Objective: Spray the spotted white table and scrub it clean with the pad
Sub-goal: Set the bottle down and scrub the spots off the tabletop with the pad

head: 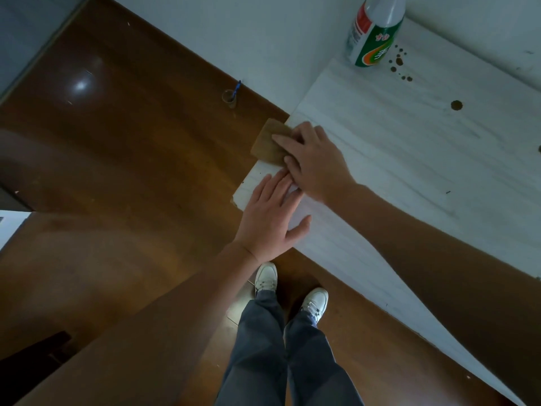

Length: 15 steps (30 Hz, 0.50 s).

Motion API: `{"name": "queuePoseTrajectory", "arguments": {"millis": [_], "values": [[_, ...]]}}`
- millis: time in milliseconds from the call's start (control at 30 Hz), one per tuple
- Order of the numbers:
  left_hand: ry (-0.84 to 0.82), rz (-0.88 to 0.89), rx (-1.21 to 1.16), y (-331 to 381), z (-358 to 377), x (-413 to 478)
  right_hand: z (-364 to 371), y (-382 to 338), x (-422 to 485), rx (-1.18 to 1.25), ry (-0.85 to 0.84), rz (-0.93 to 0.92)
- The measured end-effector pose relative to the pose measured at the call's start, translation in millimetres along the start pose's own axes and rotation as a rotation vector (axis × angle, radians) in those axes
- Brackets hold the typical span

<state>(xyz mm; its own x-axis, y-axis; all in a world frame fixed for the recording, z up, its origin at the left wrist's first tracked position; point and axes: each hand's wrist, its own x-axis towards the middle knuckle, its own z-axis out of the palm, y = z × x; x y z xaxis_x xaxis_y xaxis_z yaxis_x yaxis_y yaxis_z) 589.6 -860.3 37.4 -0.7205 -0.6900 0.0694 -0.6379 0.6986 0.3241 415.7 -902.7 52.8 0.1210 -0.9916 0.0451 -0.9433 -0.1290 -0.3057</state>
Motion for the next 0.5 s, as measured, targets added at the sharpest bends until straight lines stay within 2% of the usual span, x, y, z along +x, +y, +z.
{"name": "queuePoseTrajectory", "arguments": {"millis": [100,167,200,267,400,433,500], "values": [[0.005,0.04,-0.041,3.3,-13.4,-34.9,-2.4,-4.2,-28.0,0.026,-0.043,-0.093],[0.026,0.0,-0.049,0.7,-23.9,-56.7,-8.2,2.0,-36.7,0.028,-0.078,-0.189],[0.041,-0.036,-0.051,-2.6,-28.8,-65.1,-11.1,5.4,-35.7,0.026,-0.08,-0.181],[0.064,-0.103,-0.038,-13.1,-37.1,-76.8,-14.0,6.1,-25.0,0.037,-0.031,-0.005],[0.093,-0.207,0.006,-37.2,-46.8,-95.8,-3.7,-33.5,4.0,0.085,0.046,0.562],[0.095,-0.233,0.011,-41.4,-48.7,-98.5,-0.2,-48.5,5.6,0.097,0.036,0.616],[0.087,-0.279,0.026,-47.8,-52.2,-102.2,7.7,-77.8,-4.2,0.093,0.034,0.496]]}}
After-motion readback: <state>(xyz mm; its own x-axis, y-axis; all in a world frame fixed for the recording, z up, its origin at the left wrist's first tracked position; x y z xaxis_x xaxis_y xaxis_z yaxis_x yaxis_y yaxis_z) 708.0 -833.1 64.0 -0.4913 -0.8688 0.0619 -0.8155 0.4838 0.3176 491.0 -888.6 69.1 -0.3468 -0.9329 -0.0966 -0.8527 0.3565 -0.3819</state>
